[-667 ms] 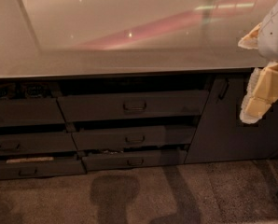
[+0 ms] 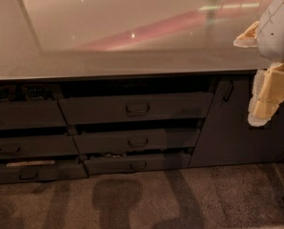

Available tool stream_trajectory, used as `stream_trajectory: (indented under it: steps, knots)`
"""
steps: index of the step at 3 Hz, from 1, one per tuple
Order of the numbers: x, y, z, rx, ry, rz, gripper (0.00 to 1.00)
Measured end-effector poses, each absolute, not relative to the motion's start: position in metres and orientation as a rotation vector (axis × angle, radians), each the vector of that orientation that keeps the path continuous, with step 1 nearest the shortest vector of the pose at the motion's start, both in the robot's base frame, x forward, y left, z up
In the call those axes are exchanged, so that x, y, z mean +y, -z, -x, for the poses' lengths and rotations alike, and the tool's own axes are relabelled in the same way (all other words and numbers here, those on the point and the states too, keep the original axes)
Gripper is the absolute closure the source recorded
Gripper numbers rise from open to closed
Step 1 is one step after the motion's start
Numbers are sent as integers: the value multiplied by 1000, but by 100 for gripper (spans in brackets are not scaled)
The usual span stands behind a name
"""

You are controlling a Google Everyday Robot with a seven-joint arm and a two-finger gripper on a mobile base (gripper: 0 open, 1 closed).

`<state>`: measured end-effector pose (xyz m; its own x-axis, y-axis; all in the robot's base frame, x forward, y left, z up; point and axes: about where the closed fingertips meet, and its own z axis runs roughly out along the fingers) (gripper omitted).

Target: Open top drawer

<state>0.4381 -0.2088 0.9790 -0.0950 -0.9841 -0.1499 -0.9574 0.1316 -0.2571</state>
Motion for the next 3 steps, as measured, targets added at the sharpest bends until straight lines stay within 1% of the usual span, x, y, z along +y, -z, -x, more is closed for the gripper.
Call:
stream_trajectory:
  steps: [1, 2, 3]
  knots:
    - [-209, -979, -438, 2130, 134, 1896, 0]
    - [-214, -937, -457, 2158, 37, 1940, 0]
    - [-219, -892, -478, 2180, -102, 1975, 0]
